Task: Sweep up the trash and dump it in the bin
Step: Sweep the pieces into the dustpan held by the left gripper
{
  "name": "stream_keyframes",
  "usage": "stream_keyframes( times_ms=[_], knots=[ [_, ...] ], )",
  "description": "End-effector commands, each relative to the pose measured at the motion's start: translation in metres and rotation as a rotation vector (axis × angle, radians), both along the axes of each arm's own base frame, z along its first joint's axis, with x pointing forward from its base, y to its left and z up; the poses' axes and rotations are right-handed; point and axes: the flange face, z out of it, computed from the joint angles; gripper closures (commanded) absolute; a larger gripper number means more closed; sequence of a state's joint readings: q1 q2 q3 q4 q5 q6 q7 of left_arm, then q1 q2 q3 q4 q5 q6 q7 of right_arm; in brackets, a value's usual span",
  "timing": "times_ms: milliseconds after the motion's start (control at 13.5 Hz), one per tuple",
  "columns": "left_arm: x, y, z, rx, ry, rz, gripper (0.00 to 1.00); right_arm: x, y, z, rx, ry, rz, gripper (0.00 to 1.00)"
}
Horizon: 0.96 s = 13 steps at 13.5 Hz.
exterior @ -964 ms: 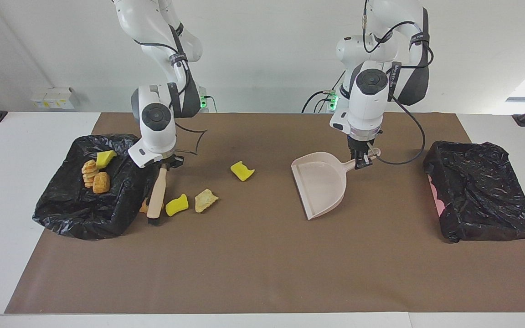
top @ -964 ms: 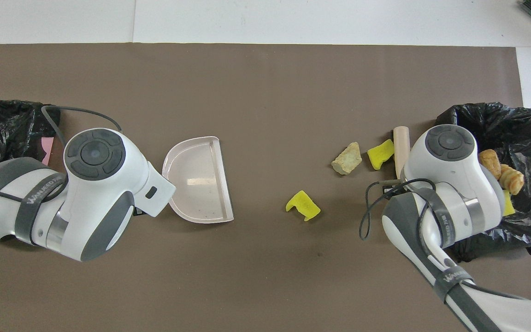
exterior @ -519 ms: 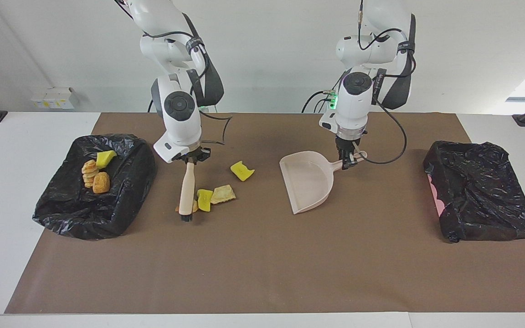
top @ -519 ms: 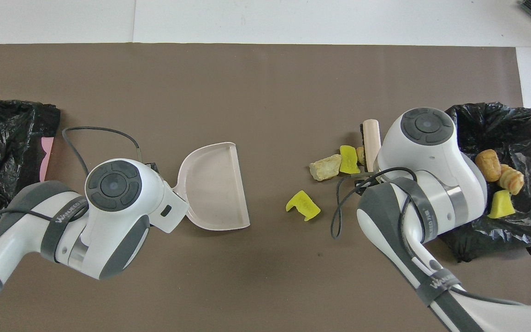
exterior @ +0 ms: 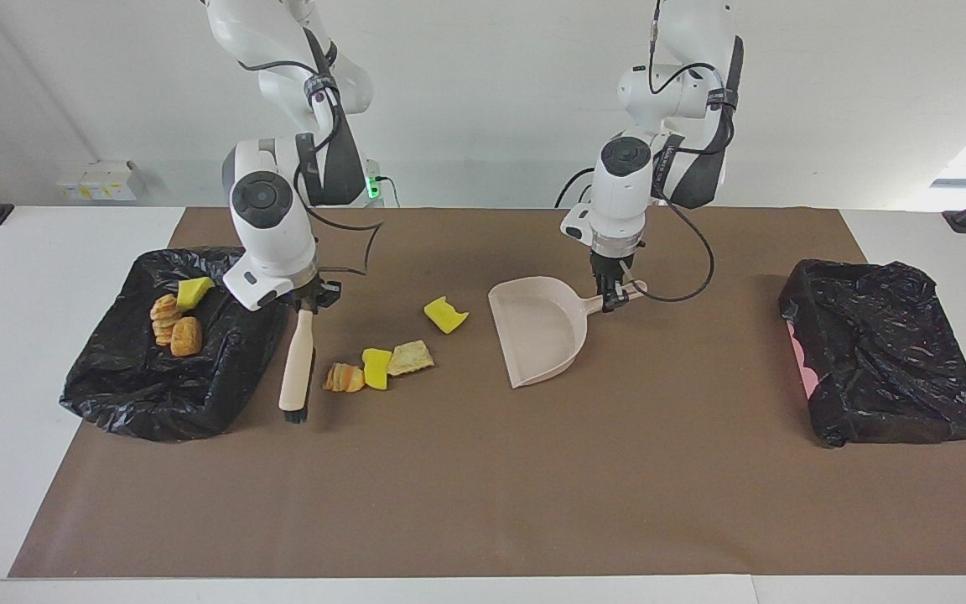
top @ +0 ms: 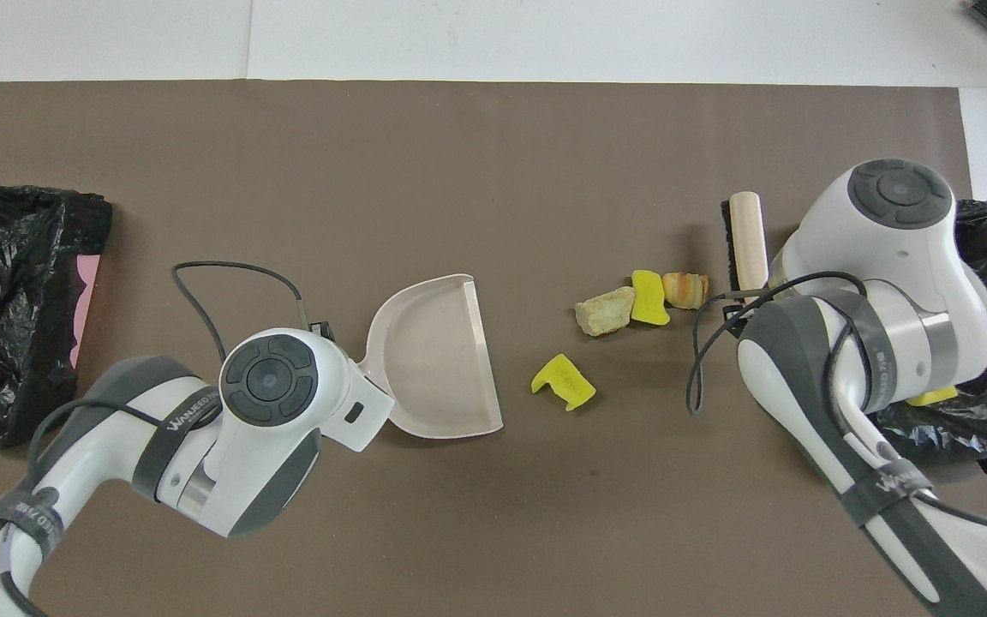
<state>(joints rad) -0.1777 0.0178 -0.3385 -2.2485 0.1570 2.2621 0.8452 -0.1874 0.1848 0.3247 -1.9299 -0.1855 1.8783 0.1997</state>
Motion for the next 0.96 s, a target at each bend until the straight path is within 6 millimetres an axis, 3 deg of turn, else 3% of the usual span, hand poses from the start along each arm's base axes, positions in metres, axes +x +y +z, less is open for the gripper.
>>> stream_keyframes(
  times_ms=[0,74,148,222,371,519,593,667,741,890],
  knots=[
    [-0.009,0.000,-0.008,-0.007,0.007,0.011,1.00,-0.008,0.002,-0.033,0.002,-0.004,0.055,1.00],
    [-0.013,0.002,-0.010,0.002,0.015,0.034,1.00,-0.011,0.008,-0.040,0.006,0.006,0.073,1.00],
    [-0.015,0.004,-0.011,0.005,0.016,0.090,0.77,-0.011,0.014,-0.045,0.009,0.015,0.083,1.00],
    [-0.016,0.005,-0.012,0.010,0.020,0.115,0.45,-0.013,0.025,-0.051,0.014,0.026,0.099,1.00],
    [-0.018,0.006,-0.013,0.015,0.025,0.114,0.36,-0.022,0.065,-0.056,0.022,0.039,0.144,1.00],
    [-0.023,0.008,-0.015,0.021,0.029,0.113,0.36,-0.031,0.096,-0.056,0.042,0.048,0.144,1.00],
    [-0.024,0.009,-0.016,0.023,0.030,0.114,0.42,-0.036,0.114,-0.057,0.077,0.056,0.135,1.00],
    [-0.022,0.008,-0.014,0.020,0.026,0.114,0.60,-0.041,0.131,-0.060,0.098,0.066,0.131,1.00],
    [-0.020,0.006,-0.014,0.017,0.024,0.112,0.65,-0.046,0.152,-0.059,0.113,0.065,0.141,1.00],
    [-0.014,-0.002,-0.006,0.009,0.016,0.110,0.63,-0.056,0.192,-0.058,0.175,0.074,0.118,1.00]
  ],
)
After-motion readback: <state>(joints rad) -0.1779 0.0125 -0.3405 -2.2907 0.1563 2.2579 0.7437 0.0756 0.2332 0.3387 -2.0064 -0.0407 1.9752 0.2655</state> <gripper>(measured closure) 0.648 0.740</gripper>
